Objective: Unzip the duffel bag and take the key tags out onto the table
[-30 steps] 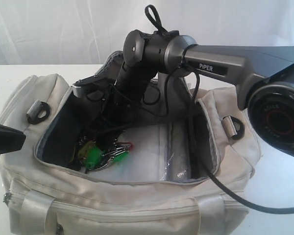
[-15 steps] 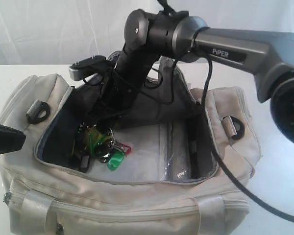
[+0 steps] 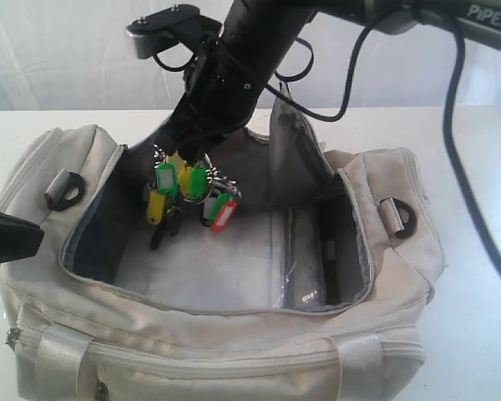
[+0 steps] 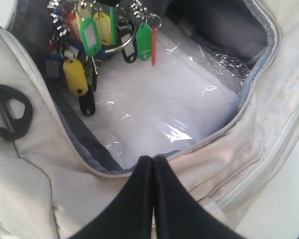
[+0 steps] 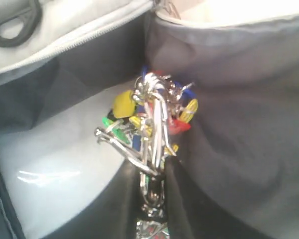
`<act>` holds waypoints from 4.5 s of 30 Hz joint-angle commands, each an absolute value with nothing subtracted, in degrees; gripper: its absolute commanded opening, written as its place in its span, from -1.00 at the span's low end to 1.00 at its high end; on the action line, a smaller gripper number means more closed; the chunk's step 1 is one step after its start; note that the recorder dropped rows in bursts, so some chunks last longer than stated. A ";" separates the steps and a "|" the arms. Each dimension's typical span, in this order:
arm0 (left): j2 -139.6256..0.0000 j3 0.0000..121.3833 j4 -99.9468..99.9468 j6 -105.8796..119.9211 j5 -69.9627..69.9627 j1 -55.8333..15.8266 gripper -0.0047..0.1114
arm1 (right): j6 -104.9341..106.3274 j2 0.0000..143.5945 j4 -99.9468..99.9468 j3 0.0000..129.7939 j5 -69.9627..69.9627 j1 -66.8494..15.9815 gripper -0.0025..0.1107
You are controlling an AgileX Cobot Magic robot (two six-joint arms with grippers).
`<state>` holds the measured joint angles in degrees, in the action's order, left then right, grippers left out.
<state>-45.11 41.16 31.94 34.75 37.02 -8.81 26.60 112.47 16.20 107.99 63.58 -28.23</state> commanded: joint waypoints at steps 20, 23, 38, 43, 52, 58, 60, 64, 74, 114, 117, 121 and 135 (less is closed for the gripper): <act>-44.69 40.75 32.87 36.06 37.76 -8.76 -0.92 | 15.61 78.25 0.00 89.56 63.37 -16.33 -0.96; -44.69 40.63 32.87 36.04 37.76 -8.76 -0.92 | 12.09 73.93 -6.33 85.68 66.09 -13.71 -0.96; -44.69 40.63 32.87 36.04 37.76 -8.76 -0.92 | 1.14 69.28 -18.22 62.96 57.31 -6.21 -0.96; -44.69 40.63 32.87 36.04 37.76 -8.76 -0.92 | -0.65 71.36 -18.49 57.54 52.21 -5.03 -0.96; -44.69 40.63 33.11 36.04 37.76 -8.76 -0.92 | -3.31 76.92 -15.17 51.40 43.52 -5.03 -0.96; -44.69 40.63 33.11 36.04 37.76 -8.76 -0.92 | -2.76 79.46 -9.85 46.98 35.77 -5.03 -0.96; -44.69 40.63 33.22 36.04 37.76 -8.76 -0.92 | -0.90 80.24 -6.95 46.33 33.71 -5.03 -0.96; -44.69 40.63 33.22 36.04 37.76 -8.76 -0.92 | 9.01 81.89 2.30 45.91 31.43 -5.14 -0.96; -44.69 40.63 34.04 36.04 37.65 -8.76 -0.92 | 13.02 87.43 7.39 45.91 30.29 -5.14 -0.96; -44.68 40.63 32.73 39.80 37.89 -8.76 -0.92 | 4.39 31.74 2.98 47.23 46.89 -5.14 -0.96; -44.68 40.63 32.73 39.80 37.89 -8.76 -0.92 | 3.75 30.68 2.98 47.23 49.66 -5.14 -0.96; -44.68 40.63 32.73 39.80 37.77 -8.76 -0.92 | 3.75 30.35 2.98 47.23 50.56 -5.14 -0.96; -41.53 40.63 32.60 39.80 37.65 -7.13 -0.92 | 3.75 30.35 2.98 47.23 50.56 -5.14 -0.96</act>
<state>-44.01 41.03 31.84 39.66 37.01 -8.24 4.06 30.51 3.41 47.26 50.59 -5.61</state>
